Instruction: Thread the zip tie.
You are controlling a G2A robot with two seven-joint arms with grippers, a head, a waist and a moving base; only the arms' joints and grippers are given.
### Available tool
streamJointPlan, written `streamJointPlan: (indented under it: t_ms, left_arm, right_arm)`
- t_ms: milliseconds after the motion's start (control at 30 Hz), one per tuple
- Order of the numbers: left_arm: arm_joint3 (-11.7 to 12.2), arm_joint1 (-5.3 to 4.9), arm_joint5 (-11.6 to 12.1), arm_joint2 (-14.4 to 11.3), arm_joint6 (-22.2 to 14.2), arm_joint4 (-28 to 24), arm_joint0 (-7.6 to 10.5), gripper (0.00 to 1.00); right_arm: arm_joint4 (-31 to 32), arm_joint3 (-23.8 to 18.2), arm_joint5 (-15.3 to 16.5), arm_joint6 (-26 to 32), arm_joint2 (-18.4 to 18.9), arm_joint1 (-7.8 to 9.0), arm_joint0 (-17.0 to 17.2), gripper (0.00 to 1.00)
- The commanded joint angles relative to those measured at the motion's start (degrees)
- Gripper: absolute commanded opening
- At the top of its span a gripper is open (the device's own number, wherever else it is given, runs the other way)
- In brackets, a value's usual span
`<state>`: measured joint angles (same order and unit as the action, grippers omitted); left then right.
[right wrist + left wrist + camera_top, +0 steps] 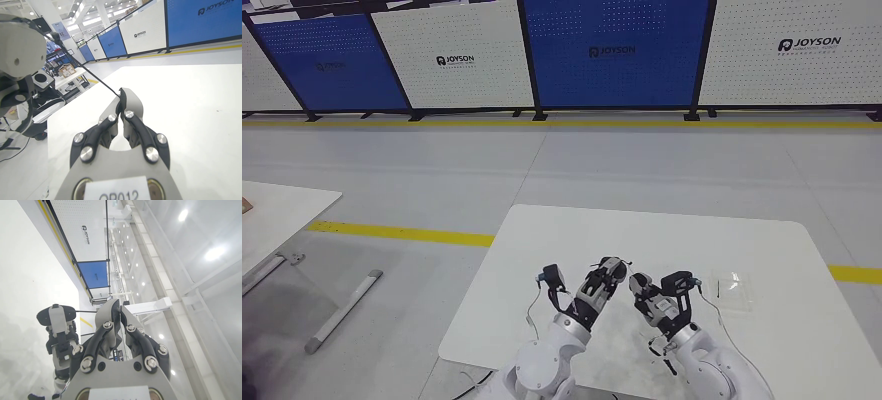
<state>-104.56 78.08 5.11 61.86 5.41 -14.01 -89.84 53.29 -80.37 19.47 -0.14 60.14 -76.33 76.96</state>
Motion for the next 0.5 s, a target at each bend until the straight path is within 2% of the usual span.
streamJointPlan:
  t_ms: [0, 33, 67, 100, 167, 200, 300, 467]
  left_arm:
    - [0.2, 0.01, -0.2, 0.0, 0.0, 0.1, 0.14, 0.0]
    - [0.3, 0.02, -0.3, -0.1, 0.1, 0.0, 0.22, 0.0]
    - [0.4, 0.03, -0.4, -0.1, 0.1, 0.0, 0.31, 0.0]
    - [0.5, 0.04, -0.4, -0.1, 0.1, 0.0, 0.37, 0.0]
    - [0.7, 0.06, -0.5, 0.0, 0.4, -0.1, 0.51, 0.0]
    - [0.9, 0.08, -0.6, 0.1, 0.8, 0.1, 0.63, 0.0]
    - [2.0, 0.25, -1.0, 0.2, 3.1, 0.3, 1.29, 0.0]
    - [3.7, 0.43, -2.5, 0.7, 3.3, -1.8, 2.41, 0.0]
  right_arm:
    - [-0.5, -0.1, 0.0, -0.3, -0.1, -0.02, 0.0, 0.2]
    - [-0.6, -0.1, 0.0, -0.3, -0.1, -0.01, 0.0, 0.23]
    - [-0.6, -0.1, 0.0, -0.3, 0.0, 0.03, 0.0, 0.02]
    - [-0.6, -0.1, 0.0, -0.3, 0.0, 0.05, 0.0, 0.0]
    - [-0.9, -0.2, 0.0, -0.5, 0.1, 0.09, 0.1, 0.4]
    - [-1.3, -0.3, 0.0, -0.9, 0.2, 0.1, 0.2, 1.0]
    - [-2.5, -1.1, 0.0, -2.4, 0.8, 0.33, 0.9, 1.0]
    - [-3.9, -3.1, 0.0, -6.9, 2.5, 1.02, 2.9, 1.0]
